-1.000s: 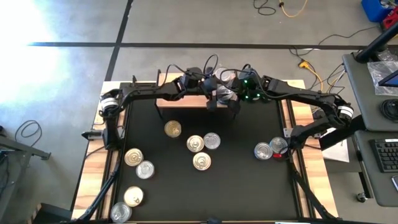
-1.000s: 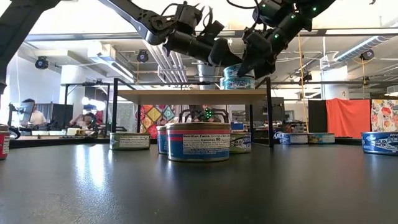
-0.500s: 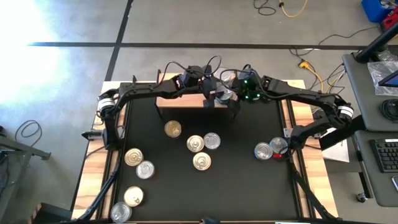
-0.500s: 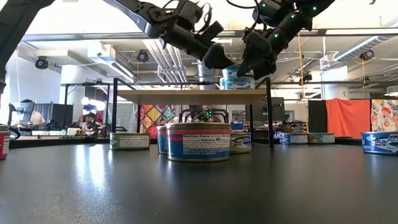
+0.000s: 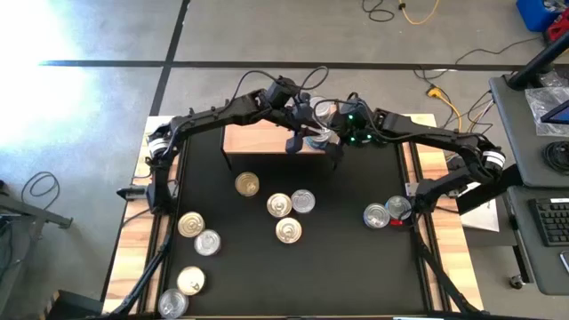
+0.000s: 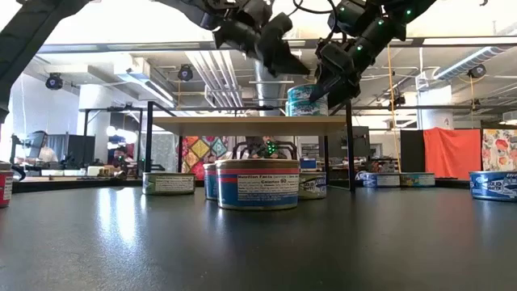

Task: Stack canned seafood by type on shelf
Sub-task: Stack the light blue tuna can on top of the light blue tuna can on the shelf

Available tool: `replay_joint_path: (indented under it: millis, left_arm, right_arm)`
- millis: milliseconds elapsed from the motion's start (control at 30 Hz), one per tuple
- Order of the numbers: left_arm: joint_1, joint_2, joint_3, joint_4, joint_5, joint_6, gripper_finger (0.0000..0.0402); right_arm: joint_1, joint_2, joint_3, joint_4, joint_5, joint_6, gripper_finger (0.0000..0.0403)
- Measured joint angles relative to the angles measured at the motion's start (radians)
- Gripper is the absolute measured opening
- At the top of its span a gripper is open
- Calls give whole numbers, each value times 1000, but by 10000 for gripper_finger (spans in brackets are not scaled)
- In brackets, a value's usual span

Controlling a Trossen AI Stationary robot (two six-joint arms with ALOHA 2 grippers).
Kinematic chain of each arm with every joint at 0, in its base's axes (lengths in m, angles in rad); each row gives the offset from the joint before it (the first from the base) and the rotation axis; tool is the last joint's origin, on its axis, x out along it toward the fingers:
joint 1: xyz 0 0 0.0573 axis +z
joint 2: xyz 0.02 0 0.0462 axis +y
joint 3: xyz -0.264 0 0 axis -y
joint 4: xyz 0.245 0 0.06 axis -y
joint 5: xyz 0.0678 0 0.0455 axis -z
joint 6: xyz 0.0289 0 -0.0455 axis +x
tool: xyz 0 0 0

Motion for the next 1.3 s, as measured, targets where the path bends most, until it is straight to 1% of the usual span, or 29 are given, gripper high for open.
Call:
replay_joint_path:
  millis: [67,100,267,333,467,633,800,967,1033,1200,1300]
  left_arm:
    - [-7,0,10,17,89,-4,52]
    - [-12,1,13,27,103,-5,43]
    - [-24,12,2,96,92,-34,11]
    - [-23,28,1,97,80,-56,3]
    - [-24,76,1,97,32,-91,0]
    - [-20,114,2,90,32,-119,0]
    - [-18,114,5,65,13,-109,0]
    - [-15,95,2,52,-2,-103,0]
    - [-14,85,1,47,4,-103,0]
    - [-20,48,0,56,136,-130,0]
    - [-22,20,0,57,223,-151,0]
  right_arm:
    - [0,0,-1,3,0,-2,400]
    - [0,0,-2,3,1,-2,400]
    - [0,0,-5,4,1,-9,400]
    - [0,0,-5,3,1,-10,400]
    - [0,0,-5,-15,1,-11,400]
    - [1,-2,-5,-40,1,-33,400]
    - [-1,-16,15,-109,1,-51,400]
    - [-2,-18,70,-208,5,-60,400]
    - [-2,-18,87,-223,6,-71,400]
    - [-2,-20,107,-229,7,-78,400]
    - [-2,-22,109,-227,30,-79,400]
